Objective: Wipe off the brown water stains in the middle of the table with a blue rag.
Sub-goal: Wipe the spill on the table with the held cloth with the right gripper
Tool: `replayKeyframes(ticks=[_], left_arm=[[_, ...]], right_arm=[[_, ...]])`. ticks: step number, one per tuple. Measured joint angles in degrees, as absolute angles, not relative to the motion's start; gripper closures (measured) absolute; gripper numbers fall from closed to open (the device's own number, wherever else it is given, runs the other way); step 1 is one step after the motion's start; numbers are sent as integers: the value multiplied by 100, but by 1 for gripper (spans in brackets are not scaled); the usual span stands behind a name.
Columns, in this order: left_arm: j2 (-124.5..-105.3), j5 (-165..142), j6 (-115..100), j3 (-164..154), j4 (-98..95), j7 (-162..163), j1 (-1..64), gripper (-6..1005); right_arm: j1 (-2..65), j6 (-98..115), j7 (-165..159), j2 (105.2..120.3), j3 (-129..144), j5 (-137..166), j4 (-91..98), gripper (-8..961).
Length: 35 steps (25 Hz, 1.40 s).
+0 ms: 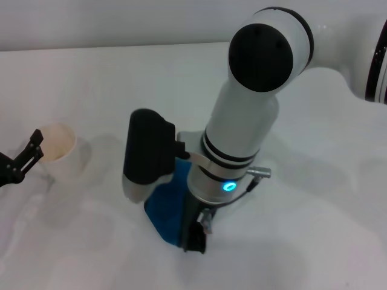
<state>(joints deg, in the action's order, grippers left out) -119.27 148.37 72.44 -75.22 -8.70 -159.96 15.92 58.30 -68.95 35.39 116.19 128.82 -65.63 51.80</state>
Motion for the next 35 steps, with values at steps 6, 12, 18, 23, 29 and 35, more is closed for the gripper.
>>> replayKeyframes(ticks=[6, 12, 18, 23, 29, 35], left_arm=[[-11927, 14836, 7257, -7524, -870, -15996, 1583, 112], [-11927, 14834, 7247, -7524, -870, -15996, 1584, 112], [-11927, 14830, 7279, -7523, -896, -15996, 1612, 111], [-11927, 14834, 7282, -7510, -893, -15996, 1620, 111], [-11927, 14839, 7282, -7521, -881, -15996, 1635, 111], [-11926, 14845, 7281, -7504, -871, -15996, 1605, 111]], right_arm=[[5795, -7327, 3683, 11619, 12850, -6534, 5188, 930], [5822, -6585, 3572, 11619, 12771, -6505, 5112, 930], [5810, -5773, 3407, 11620, 12869, -6452, 5022, 931], [5854, -5170, 3362, 11619, 12877, -6354, 4822, 931], [5990, -4556, 3345, 11619, 12879, -6264, 4403, 931], [6043, -4065, 3311, 11619, 12875, -6121, 3953, 931]])
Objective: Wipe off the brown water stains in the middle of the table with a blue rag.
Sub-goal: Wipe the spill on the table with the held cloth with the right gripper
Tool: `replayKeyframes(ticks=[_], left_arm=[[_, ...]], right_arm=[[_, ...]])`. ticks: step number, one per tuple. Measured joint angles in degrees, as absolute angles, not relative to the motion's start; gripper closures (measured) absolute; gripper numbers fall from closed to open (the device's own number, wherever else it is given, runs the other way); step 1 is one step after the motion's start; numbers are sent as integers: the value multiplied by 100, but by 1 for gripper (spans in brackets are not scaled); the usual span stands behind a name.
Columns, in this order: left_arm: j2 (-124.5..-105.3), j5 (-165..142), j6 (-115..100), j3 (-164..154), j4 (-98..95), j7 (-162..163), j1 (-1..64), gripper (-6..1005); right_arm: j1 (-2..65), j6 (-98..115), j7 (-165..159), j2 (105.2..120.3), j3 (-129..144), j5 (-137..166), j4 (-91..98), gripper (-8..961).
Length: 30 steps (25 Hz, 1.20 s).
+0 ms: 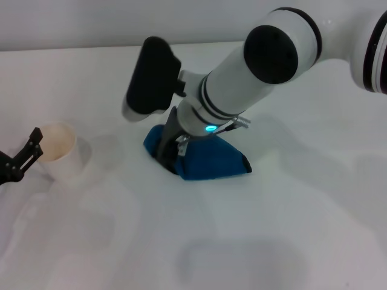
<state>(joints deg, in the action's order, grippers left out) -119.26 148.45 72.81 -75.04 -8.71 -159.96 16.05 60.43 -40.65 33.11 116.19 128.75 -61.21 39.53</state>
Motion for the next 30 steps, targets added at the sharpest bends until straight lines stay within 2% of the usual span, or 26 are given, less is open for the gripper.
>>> replayKeyframes(ticks=[18, 30], left_arm=[[-11926, 14845, 7279, -7497, -876, -15996, 1529, 112], [-11926, 14844, 7293, -7497, -918, -15996, 1503, 112]], right_arm=[[6066, -3495, 2143, 11613, 12100, -4683, 3052, 931], [5698, -4647, 2613, 11615, 12396, -4719, 4299, 930]])
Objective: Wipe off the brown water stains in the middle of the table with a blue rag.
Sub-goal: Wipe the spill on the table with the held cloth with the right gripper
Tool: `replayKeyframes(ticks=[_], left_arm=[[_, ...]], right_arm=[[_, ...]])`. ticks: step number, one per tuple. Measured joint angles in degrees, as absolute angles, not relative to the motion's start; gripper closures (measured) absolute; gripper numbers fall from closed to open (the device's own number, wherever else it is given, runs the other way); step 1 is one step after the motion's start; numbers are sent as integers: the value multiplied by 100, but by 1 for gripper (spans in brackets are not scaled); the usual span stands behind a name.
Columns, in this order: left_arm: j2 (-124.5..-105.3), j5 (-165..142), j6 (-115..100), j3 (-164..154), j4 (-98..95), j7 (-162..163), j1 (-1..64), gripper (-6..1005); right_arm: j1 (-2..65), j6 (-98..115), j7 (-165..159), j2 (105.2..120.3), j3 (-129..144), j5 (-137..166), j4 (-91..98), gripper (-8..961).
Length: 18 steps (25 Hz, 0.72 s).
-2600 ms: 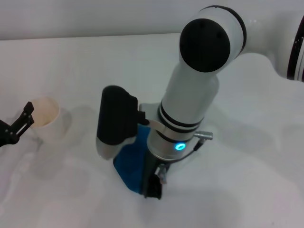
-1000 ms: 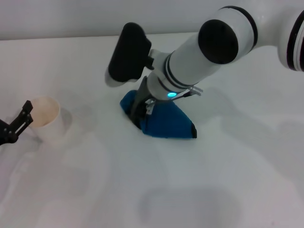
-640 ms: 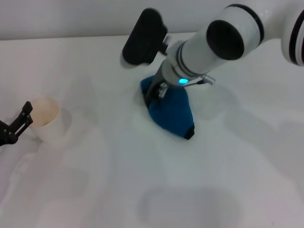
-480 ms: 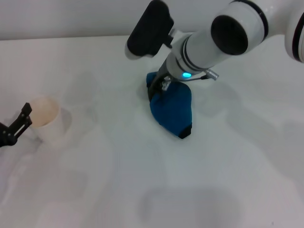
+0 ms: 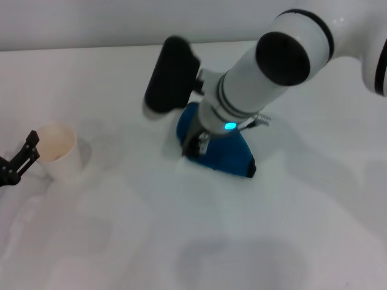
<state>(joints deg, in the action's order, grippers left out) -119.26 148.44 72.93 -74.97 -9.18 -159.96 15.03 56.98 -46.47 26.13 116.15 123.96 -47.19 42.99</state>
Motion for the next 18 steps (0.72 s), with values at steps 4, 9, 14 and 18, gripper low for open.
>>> replayKeyframes(ticks=[4, 9, 14, 18], left_arm=[[-11926, 14844, 7295, -7498, -922, -15996, 1503, 112], [-11926, 14844, 7295, -7506, -924, -15996, 1503, 111], [-11920, 14844, 7295, -7510, -923, -15996, 1510, 111], [-11918, 14844, 7295, -7510, -923, -15996, 1511, 111]], right_arm=[[5613, -5230, 2857, 11616, 12499, -5049, 4863, 930], [5658, -5874, 3460, 11619, 12551, -5959, 5064, 931], [5704, -6475, 3689, 11619, 12624, -6217, 5093, 931], [5674, -6789, 3789, 11619, 12601, -6226, 5052, 931]])
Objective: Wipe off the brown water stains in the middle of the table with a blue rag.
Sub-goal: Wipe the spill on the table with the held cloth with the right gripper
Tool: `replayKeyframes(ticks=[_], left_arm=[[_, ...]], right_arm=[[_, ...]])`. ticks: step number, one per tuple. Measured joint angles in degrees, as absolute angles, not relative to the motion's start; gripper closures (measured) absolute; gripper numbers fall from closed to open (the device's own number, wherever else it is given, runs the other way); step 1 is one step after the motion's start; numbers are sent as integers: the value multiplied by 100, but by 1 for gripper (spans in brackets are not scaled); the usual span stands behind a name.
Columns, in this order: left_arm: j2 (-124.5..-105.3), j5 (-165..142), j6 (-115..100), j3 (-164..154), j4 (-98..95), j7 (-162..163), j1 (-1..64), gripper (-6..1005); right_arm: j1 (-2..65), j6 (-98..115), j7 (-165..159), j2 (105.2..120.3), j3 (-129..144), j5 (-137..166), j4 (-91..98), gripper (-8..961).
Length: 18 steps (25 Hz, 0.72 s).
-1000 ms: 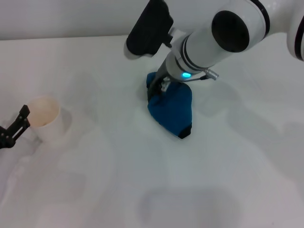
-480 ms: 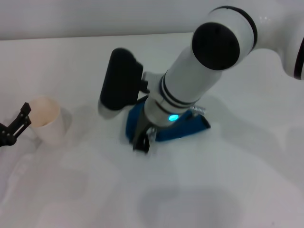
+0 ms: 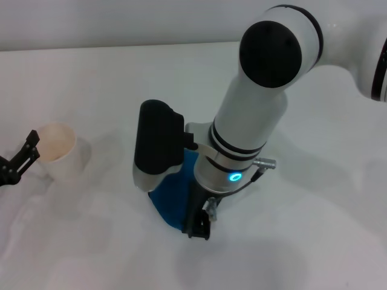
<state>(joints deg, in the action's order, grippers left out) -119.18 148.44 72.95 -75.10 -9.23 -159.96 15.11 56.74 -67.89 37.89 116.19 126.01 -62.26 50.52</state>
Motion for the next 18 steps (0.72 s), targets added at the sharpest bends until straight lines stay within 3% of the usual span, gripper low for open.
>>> replayKeyframes(ticks=[18], left_arm=[[-11918, 14845, 7360, -7495, -922, -15996, 1499, 112]], right_arm=[[4508, -5266, 3619, 11545, 9760, -4684, 4687, 931]])
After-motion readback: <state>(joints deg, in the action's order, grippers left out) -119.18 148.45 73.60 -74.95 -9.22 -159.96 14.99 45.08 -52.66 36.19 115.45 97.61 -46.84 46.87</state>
